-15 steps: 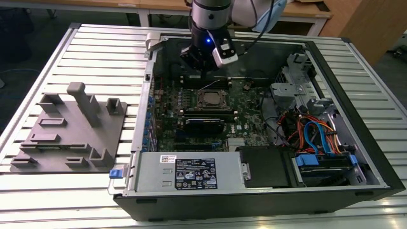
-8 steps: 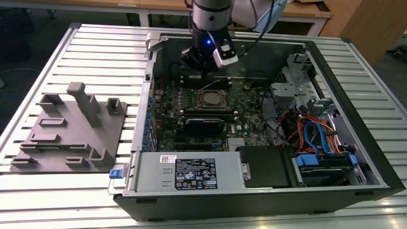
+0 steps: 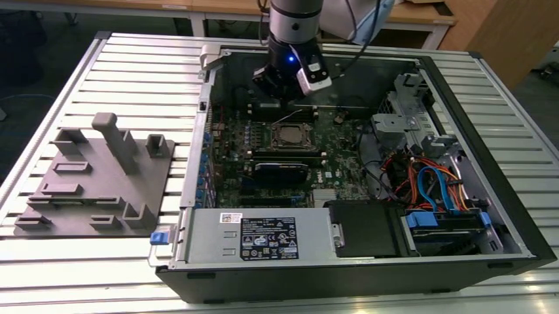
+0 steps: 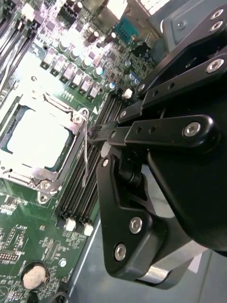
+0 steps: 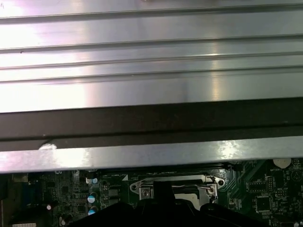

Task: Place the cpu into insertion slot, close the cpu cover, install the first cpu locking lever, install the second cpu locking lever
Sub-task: 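Install the first cpu locking lever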

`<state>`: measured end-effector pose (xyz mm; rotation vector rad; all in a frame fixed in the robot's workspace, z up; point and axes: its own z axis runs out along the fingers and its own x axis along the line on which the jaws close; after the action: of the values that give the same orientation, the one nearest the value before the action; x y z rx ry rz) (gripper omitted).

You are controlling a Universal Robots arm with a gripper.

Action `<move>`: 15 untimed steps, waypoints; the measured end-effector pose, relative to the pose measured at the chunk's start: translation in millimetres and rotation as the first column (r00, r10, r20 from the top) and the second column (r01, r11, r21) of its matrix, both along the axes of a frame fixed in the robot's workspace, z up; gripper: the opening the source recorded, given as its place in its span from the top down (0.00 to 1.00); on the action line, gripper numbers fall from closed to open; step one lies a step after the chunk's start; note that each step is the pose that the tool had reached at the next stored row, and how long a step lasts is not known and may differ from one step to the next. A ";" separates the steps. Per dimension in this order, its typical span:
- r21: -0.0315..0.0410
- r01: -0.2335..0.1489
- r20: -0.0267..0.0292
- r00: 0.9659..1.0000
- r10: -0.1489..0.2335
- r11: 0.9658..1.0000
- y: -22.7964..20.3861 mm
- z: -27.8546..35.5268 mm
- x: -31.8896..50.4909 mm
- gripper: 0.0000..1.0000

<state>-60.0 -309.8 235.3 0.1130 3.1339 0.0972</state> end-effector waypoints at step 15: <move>0.000 0.000 0.000 1.000 0.000 1.000 0.9 -7.0 8.5 0.90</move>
<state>-51.5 -308.9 228.3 0.1130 3.1338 0.0975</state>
